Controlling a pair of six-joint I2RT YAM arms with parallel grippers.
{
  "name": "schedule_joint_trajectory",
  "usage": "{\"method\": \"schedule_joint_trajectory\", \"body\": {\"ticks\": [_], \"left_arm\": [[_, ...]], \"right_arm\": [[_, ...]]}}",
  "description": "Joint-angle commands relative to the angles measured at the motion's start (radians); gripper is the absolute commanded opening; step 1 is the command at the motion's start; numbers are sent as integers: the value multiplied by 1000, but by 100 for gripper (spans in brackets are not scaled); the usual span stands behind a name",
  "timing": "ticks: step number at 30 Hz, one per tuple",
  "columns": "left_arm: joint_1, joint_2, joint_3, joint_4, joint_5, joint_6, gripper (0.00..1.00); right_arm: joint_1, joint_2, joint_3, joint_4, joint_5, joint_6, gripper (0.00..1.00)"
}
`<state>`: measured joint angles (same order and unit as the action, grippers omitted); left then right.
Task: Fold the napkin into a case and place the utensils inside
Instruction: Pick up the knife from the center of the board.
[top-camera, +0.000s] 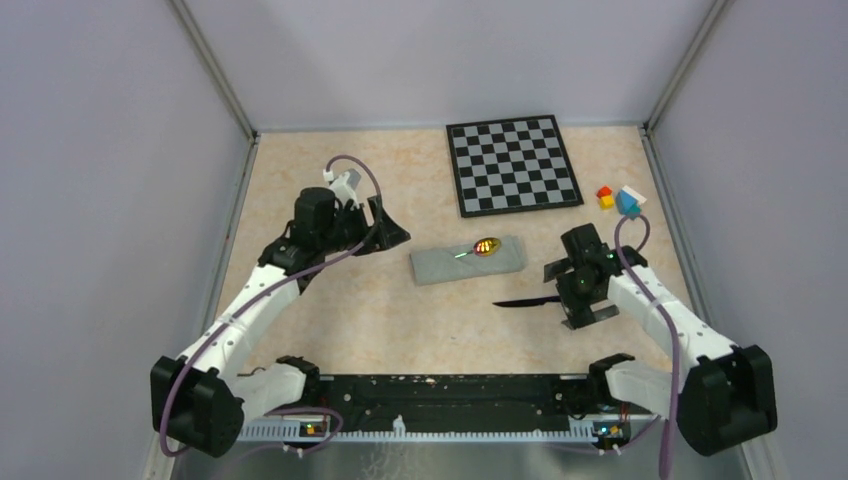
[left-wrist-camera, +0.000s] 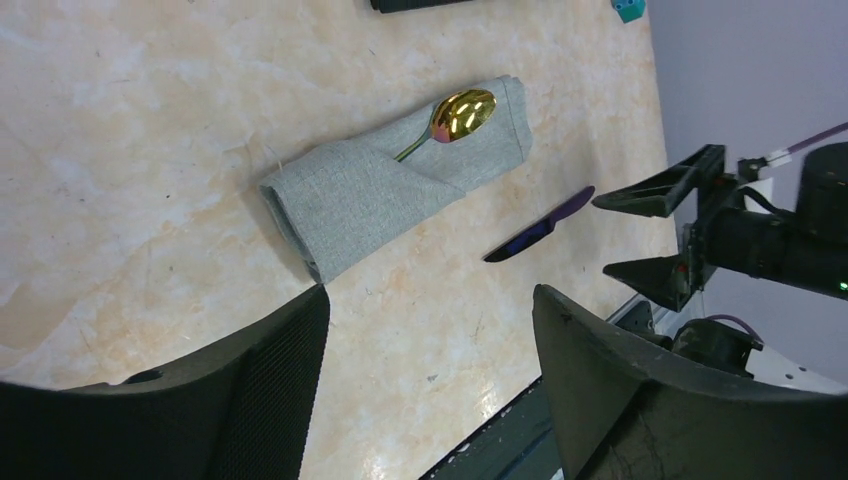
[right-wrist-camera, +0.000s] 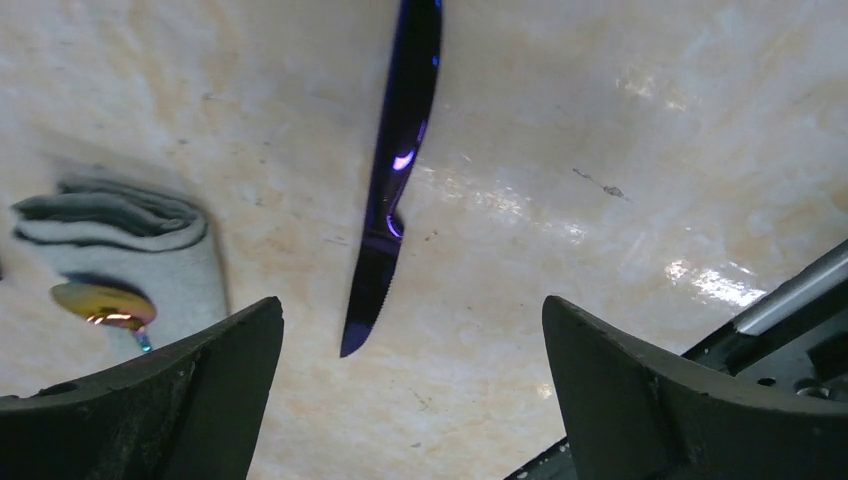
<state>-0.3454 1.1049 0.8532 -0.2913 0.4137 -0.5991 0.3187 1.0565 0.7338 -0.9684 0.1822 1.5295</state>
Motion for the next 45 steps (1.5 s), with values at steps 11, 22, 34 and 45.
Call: {"method": "schedule_joint_trajectory", "body": {"ticks": [11, 22, 34, 45], "left_arm": [[27, 0, 78, -5, 42, 61, 80], [64, 17, 64, -5, 67, 71, 80], [90, -2, 56, -18, 72, 73, 80], [105, -17, 14, 17, 95, 51, 80]], "right_arm": [[-36, 214, -18, 144, -52, 109, 74], [-70, 354, 13, 169, -74, 113, 52], [-79, 373, 2, 167, -12, 146, 0], [-79, 22, 17, 301, 151, -574, 0]]}}
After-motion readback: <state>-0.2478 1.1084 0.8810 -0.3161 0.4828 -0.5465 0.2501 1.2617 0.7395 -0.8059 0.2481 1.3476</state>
